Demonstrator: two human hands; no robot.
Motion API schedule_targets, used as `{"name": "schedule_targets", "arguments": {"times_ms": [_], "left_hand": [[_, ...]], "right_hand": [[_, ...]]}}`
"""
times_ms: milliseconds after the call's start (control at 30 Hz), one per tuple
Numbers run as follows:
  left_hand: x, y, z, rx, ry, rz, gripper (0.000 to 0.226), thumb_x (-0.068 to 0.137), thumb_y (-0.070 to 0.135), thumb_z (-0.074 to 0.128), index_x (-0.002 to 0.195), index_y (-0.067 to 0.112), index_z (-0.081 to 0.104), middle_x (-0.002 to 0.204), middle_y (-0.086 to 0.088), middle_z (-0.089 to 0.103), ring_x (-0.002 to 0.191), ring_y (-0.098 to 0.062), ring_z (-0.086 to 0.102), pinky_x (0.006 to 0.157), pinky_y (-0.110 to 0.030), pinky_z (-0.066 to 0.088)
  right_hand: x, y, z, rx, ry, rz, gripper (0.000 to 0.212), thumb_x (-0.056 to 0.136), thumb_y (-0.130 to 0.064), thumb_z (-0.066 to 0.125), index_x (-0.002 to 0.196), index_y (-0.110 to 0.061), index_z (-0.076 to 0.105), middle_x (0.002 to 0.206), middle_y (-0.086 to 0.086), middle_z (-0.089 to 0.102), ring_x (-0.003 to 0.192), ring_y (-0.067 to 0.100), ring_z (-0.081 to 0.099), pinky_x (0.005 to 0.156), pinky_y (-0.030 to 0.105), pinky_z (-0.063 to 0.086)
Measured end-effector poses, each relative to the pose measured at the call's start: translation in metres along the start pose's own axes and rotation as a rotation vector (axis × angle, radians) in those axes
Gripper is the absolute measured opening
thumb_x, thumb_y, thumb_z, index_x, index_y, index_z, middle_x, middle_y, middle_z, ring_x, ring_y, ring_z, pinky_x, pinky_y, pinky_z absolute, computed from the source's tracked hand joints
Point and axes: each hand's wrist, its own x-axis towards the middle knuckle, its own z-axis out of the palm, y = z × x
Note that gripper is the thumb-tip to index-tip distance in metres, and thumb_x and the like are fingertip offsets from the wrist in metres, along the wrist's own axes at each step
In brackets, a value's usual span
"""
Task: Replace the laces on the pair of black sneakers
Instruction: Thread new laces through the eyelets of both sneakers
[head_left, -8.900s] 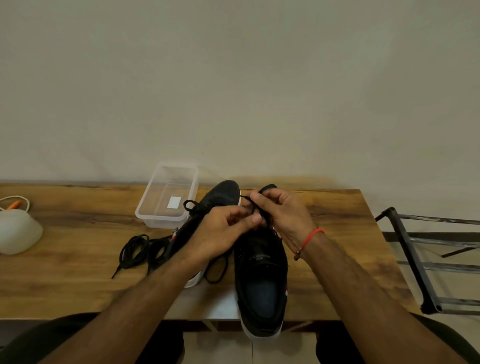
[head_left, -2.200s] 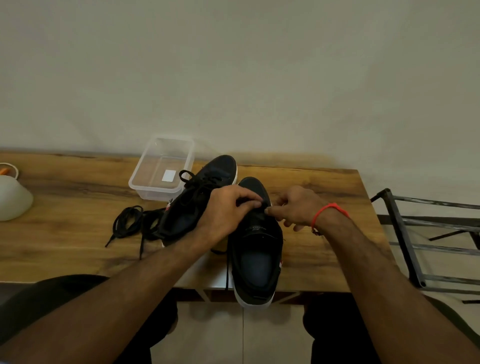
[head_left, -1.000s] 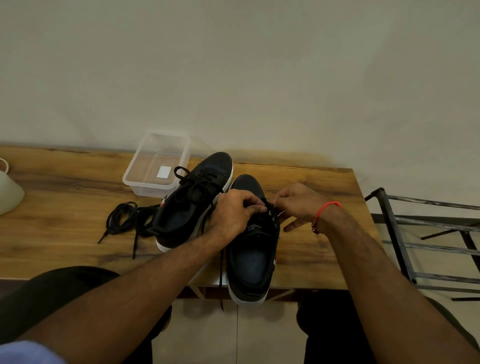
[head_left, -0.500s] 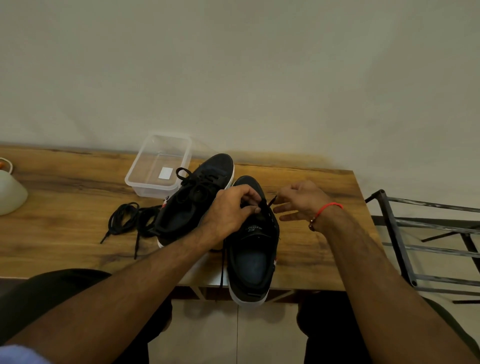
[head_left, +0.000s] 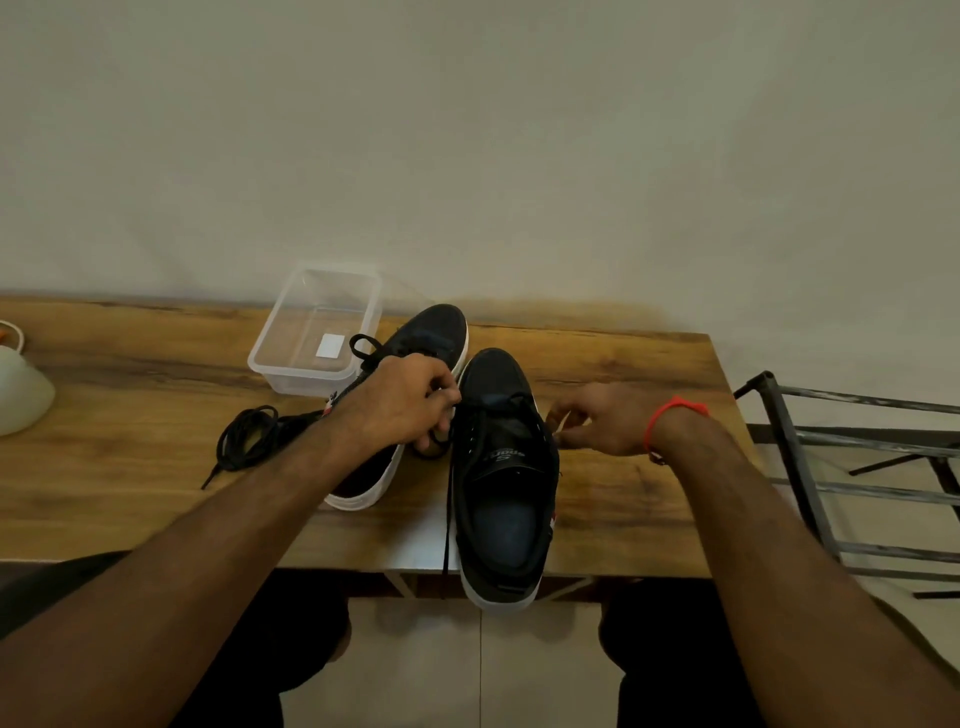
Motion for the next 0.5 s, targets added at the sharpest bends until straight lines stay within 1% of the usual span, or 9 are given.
{"name": "schedule_targets", "arguments": {"times_ms": [67,133,200,233,267,300,367,433,500], "left_hand": [[-0.002,0.005,0.002,0.003,-0.025,-0.012,0.011,0.104,0.027,0.056,0.101,0.021,0.064,0.077,0.001,0.075,0.043,-0.005,0.063,0.048,-0.014,0.046],[-0.004,0.007,0.002,0.027,-0.022,-0.015,0.011,0.104,0.029,0.054,0.102,0.023,0.063,0.077,0.002,0.075,0.042,-0.005,0.063,0.051,-0.017,0.048],[-0.007,0.007,0.001,0.047,-0.008,-0.014,0.013,0.105,0.029,0.053,0.103,0.022,0.063,0.075,0.002,0.074,0.042,-0.006,0.063,0.052,-0.018,0.047],[-0.007,0.006,0.000,0.056,-0.004,-0.023,0.013,0.105,0.029,0.053,0.104,0.022,0.063,0.075,0.002,0.074,0.042,-0.005,0.063,0.052,-0.017,0.047],[-0.008,0.006,-0.002,0.065,-0.006,-0.036,0.013,0.105,0.030,0.053,0.104,0.022,0.063,0.076,0.002,0.074,0.042,-0.005,0.062,0.052,-0.017,0.047],[-0.008,0.006,-0.002,0.072,-0.014,-0.050,0.013,0.105,0.030,0.053,0.104,0.022,0.062,0.076,0.001,0.074,0.042,-0.005,0.062,0.052,-0.018,0.048],[-0.008,0.007,-0.002,0.087,-0.035,-0.074,0.013,0.105,0.030,0.052,0.103,0.021,0.061,0.076,0.000,0.074,0.043,-0.005,0.063,0.054,-0.020,0.049],[-0.009,0.007,0.000,0.103,-0.072,-0.102,0.014,0.105,0.029,0.052,0.101,0.019,0.062,0.075,0.001,0.074,0.043,-0.005,0.064,0.055,-0.020,0.049],[-0.010,0.007,0.003,0.119,-0.138,-0.129,0.017,0.105,0.029,0.053,0.097,0.017,0.064,0.074,0.000,0.073,0.044,-0.005,0.065,0.053,-0.019,0.047]], "right_hand": [[0.003,0.002,-0.002,-0.030,0.055,0.047,0.015,0.099,-0.029,0.059,0.106,-0.021,0.069,0.109,0.001,0.068,0.102,0.020,0.061,0.083,0.034,0.049],[-0.003,0.012,-0.011,-0.011,0.144,0.158,0.021,0.098,-0.028,0.060,0.111,-0.014,0.067,0.113,0.010,0.068,0.105,0.028,0.061,0.084,0.035,0.048],[-0.013,0.030,-0.023,0.027,0.302,0.331,0.037,0.097,-0.044,0.059,0.115,-0.011,0.064,0.121,0.016,0.064,0.106,0.035,0.058,0.085,0.034,0.045],[-0.017,0.041,-0.029,0.078,0.400,0.411,0.045,0.095,-0.053,0.058,0.109,-0.011,0.063,0.119,0.018,0.063,0.099,0.035,0.057,0.084,0.035,0.046],[-0.018,0.050,-0.032,0.135,0.487,0.471,0.049,0.092,-0.056,0.060,0.106,-0.009,0.063,0.116,0.018,0.062,0.094,0.035,0.055,0.084,0.038,0.048],[-0.019,0.054,-0.032,0.157,0.535,0.485,0.047,0.090,-0.052,0.063,0.108,-0.008,0.063,0.118,0.019,0.061,0.093,0.034,0.054,0.085,0.039,0.050],[-0.013,0.052,-0.027,0.032,0.464,0.405,0.041,0.090,-0.044,0.066,0.118,-0.014,0.063,0.127,0.014,0.059,0.107,0.034,0.056,0.094,0.041,0.049],[-0.009,0.036,-0.015,-0.090,0.280,0.218,0.046,0.092,-0.044,0.065,0.133,-0.026,0.055,0.139,0.006,0.051,0.126,0.032,0.047,0.107,0.042,0.042],[-0.003,0.013,-0.005,-0.047,0.142,0.058,0.043,0.096,-0.041,0.061,0.137,-0.029,0.053,0.142,0.002,0.050,0.133,0.028,0.042,0.111,0.044,0.038]]}}
